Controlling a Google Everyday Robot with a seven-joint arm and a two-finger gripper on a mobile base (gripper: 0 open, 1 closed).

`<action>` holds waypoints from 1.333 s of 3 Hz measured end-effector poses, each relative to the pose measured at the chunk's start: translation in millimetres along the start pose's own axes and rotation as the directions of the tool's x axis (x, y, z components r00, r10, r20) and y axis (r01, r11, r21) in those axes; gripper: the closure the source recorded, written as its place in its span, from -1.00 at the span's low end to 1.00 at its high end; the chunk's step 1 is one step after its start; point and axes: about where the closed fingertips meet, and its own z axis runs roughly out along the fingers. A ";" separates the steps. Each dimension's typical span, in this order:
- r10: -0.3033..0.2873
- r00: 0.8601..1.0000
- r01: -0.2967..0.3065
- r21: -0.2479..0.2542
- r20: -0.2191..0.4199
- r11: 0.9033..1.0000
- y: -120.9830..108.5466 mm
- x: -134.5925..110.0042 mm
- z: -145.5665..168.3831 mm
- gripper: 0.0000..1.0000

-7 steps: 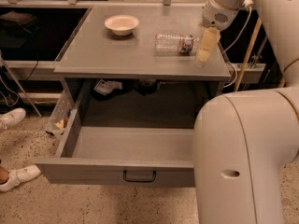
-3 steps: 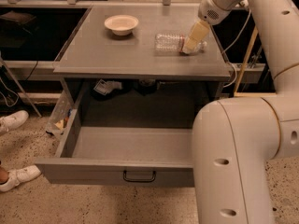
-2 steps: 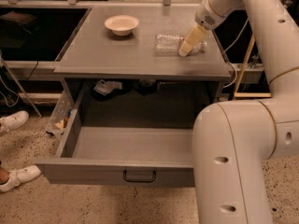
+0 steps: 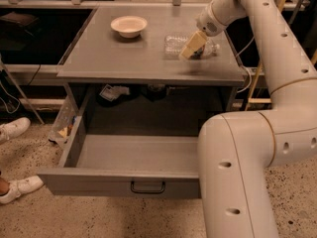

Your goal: Place water bottle into top drawer

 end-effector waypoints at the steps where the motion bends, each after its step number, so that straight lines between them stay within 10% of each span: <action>1: 0.040 0.999 -0.042 -0.046 -0.035 0.998 8.5 15.9 28.0 -1.00; 2: 0.069 0.996 -0.074 -0.080 -0.060 0.994 15.7 27.6 46.6 -1.00; 4: 0.069 0.996 -0.074 -0.080 -0.060 0.994 15.7 27.6 46.7 -0.16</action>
Offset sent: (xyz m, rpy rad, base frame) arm 0.0540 -0.0090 -0.0657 -0.0158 0.2085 -0.0294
